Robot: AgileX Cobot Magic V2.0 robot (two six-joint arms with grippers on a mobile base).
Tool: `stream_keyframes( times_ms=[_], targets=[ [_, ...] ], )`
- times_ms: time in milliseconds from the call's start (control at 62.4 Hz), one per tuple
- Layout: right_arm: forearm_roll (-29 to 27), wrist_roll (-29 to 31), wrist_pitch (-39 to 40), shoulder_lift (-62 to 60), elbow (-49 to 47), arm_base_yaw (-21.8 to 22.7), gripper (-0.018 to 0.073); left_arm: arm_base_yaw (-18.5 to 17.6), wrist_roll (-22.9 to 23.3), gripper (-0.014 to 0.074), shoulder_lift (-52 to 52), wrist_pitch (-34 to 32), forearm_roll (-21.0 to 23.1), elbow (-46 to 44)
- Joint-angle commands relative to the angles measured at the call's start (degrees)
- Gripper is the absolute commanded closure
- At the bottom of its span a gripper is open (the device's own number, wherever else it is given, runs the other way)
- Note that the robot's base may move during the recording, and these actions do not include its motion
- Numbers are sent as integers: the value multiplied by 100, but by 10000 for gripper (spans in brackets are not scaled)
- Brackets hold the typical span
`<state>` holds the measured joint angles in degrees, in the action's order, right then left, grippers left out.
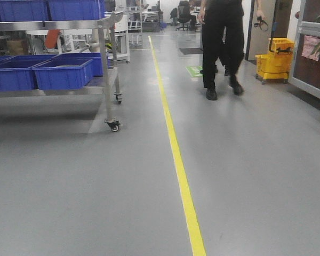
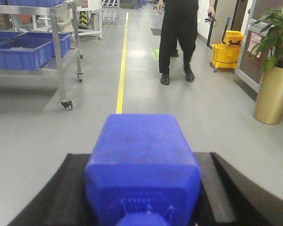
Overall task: Pick and sort blue part to right shelf
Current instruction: 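Turn the base away from the table, carrying both parts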
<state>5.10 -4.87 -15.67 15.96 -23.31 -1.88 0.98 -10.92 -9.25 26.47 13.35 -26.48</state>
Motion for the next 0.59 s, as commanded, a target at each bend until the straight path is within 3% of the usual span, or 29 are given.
stream_keyframes(
  times_ms=[0, 577],
  targets=[
    [74, 31, 506, 46, -167, 25, 174, 16, 14, 210, -65, -490, 59, -215],
    [74, 31, 506, 46, -167, 25, 174, 16, 14, 210, -65, -490, 59, -215]
  ],
)
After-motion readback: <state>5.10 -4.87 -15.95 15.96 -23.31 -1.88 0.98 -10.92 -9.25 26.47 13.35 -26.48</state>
